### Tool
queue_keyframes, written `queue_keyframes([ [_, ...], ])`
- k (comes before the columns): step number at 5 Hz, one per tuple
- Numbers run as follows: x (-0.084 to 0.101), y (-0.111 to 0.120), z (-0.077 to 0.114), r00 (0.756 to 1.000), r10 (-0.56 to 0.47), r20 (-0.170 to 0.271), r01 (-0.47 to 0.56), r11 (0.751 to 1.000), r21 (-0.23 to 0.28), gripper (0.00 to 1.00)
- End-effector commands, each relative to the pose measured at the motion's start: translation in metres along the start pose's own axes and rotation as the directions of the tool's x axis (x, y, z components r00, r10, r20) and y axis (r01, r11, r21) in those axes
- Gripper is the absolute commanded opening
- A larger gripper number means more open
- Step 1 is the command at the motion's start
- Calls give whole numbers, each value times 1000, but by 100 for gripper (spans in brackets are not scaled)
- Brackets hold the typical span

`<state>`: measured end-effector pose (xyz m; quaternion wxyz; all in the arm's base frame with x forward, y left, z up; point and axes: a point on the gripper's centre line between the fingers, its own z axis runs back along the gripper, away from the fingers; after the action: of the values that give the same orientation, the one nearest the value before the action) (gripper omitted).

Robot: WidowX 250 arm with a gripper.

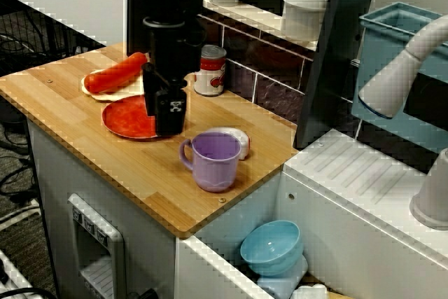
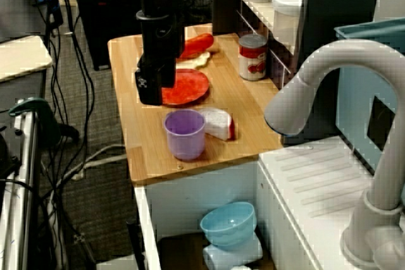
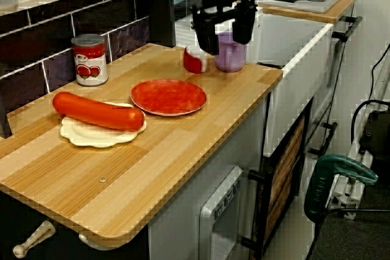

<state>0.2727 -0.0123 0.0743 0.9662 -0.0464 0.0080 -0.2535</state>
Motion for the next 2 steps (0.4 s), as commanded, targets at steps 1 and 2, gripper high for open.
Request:
queue_keyframes([
  [1,-1,15,2,966,-244,80,233,964,130,100],
  [2,4,10,-1,914,-402,59,390,908,153,100],
])
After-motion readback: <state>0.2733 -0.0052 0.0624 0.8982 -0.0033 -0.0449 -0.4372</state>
